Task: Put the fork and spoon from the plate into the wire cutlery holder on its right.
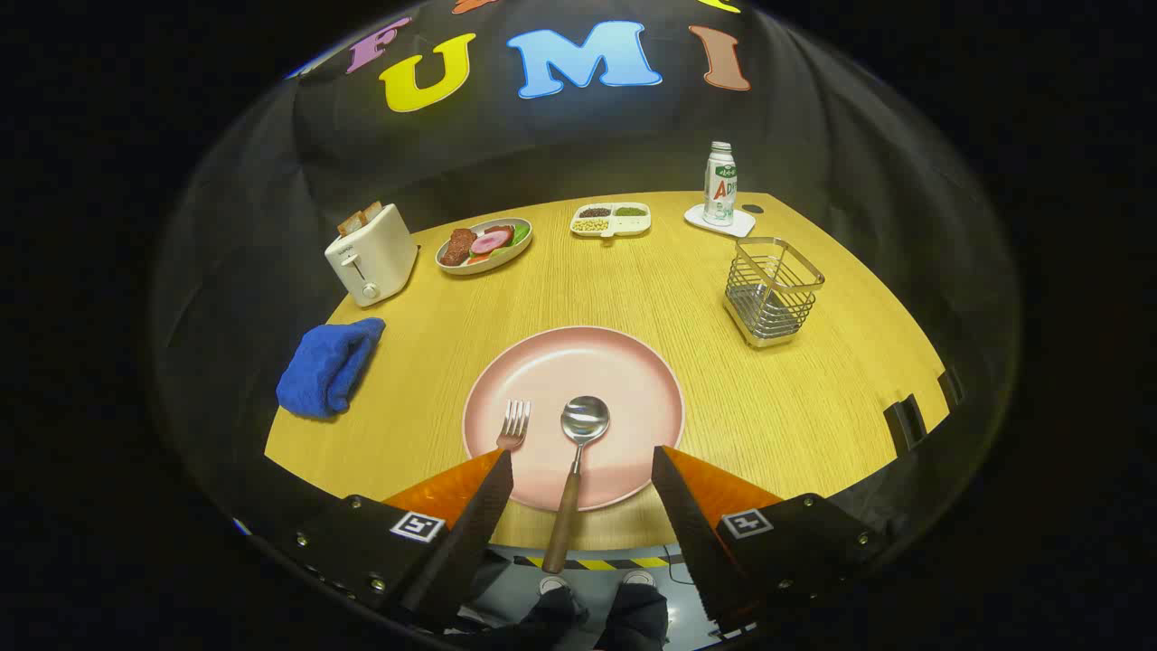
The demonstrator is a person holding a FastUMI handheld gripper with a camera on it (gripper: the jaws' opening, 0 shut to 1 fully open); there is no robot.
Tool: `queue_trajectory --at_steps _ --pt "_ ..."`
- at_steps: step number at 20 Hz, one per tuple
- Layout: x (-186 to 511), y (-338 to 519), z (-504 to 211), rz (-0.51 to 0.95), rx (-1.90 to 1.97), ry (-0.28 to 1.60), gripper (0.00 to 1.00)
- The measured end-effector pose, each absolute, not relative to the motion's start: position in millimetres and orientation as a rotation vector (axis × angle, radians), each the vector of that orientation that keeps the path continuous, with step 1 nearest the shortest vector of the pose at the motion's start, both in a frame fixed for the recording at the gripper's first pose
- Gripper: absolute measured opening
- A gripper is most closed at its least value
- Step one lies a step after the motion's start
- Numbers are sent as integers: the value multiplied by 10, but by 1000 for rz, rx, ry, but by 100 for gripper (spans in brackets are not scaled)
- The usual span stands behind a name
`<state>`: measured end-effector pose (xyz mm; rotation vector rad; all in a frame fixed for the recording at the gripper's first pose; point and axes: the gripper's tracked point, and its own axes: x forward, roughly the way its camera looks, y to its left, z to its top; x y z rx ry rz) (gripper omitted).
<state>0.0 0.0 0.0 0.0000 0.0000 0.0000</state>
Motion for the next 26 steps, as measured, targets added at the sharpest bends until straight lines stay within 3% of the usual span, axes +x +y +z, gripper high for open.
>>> queue_trajectory --at_steps 26 --pt "-32 -26 -273 -13 46 71 96"
